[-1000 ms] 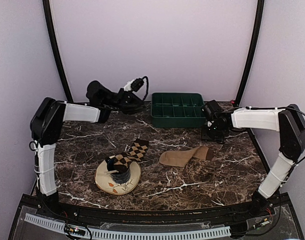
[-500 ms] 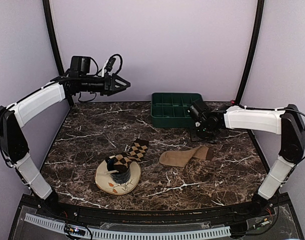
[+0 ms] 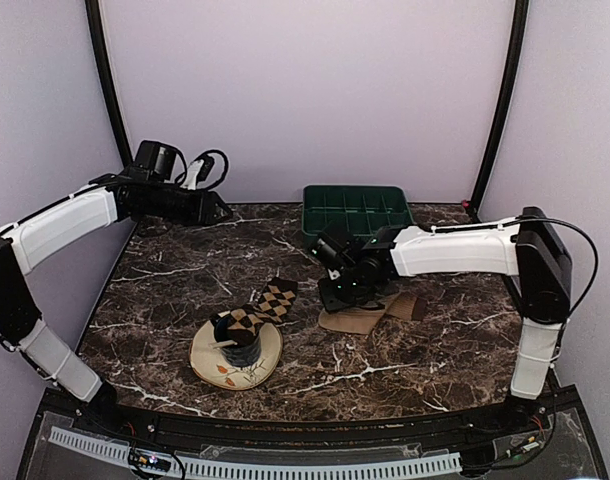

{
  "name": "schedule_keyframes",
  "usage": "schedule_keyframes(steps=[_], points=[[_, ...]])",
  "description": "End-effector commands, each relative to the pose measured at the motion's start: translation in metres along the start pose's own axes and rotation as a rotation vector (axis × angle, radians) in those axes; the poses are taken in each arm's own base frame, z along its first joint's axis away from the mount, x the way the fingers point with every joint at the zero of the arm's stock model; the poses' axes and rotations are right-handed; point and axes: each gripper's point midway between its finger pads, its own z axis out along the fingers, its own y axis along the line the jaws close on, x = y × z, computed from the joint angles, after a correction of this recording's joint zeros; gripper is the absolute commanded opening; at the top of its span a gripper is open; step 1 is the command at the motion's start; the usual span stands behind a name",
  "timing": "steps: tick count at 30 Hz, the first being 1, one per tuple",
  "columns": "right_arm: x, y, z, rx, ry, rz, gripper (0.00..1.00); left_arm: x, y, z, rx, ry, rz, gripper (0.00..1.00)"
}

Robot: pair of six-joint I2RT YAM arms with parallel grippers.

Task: Roll the socks
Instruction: Fold the sock at the center of the board.

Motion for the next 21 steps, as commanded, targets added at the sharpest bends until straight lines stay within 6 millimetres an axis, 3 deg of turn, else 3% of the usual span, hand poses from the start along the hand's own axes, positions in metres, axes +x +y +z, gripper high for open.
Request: schedule_keyframes(steps=[1, 12, 21], points=[[0.006, 0.027, 0.006, -0.081, 0.038, 0.013, 0.35, -0.004, -0.004, -0.019, -0.032, -0.051, 0.043, 0.50], [0.024, 0.040, 0.036, -0.113, 0.108, 0.014, 0.33, 0.003, -0.009, -0.025, -0.017, -0.062, 0.049, 0.49], [0.002, 0.035, 0.054, -0.173, 0.104, 0.050, 0.33, 0.006, -0.005, -0.022, -0.032, -0.054, 0.052, 0.49]])
